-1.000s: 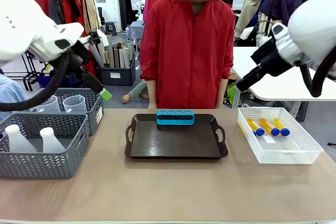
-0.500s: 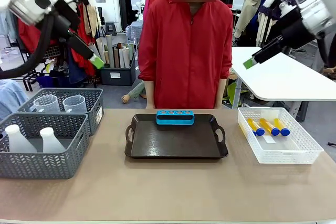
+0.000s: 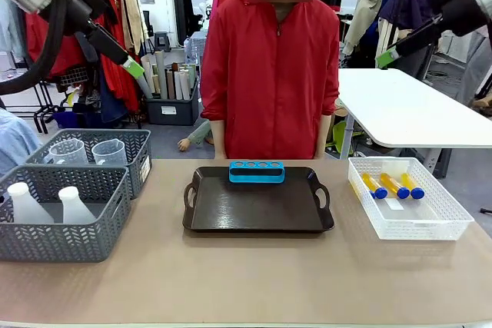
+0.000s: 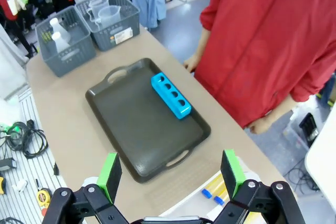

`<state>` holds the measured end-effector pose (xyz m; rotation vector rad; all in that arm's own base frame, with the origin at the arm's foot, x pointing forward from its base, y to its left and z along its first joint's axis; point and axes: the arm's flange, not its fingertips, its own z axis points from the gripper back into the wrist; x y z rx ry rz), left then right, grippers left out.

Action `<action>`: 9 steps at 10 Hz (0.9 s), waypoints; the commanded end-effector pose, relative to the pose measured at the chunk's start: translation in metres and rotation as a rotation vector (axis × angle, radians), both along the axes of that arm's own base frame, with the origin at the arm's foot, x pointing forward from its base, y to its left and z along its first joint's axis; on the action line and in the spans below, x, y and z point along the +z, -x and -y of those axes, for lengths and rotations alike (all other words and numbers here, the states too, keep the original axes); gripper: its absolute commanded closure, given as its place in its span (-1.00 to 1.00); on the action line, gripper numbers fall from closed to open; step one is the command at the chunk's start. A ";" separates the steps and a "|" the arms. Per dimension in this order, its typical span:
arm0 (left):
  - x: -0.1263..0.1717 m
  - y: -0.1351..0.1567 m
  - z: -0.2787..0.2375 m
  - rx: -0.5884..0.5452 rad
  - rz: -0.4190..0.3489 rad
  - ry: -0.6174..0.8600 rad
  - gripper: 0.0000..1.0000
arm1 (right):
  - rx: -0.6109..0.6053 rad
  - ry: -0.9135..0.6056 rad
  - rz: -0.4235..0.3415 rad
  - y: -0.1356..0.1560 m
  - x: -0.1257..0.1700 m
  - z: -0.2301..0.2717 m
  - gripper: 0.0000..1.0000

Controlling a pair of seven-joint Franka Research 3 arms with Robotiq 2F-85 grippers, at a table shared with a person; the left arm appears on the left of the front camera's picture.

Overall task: Prepare the laboratory tools.
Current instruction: Pick up one Small flask and place it on the Handle tray.

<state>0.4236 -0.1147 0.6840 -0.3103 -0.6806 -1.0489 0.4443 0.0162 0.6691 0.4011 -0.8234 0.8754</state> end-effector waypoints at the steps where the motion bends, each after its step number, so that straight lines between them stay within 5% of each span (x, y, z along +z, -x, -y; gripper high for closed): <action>1: 0.008 -0.004 -0.003 -0.015 0.018 0.005 -1.00 | 0.037 0.002 0.038 0.001 0.011 -0.002 -1.00; 9: 0.004 -0.011 -0.010 -0.021 0.019 0.005 -1.00 | 0.055 0.068 0.023 0.007 0.019 -0.009 -1.00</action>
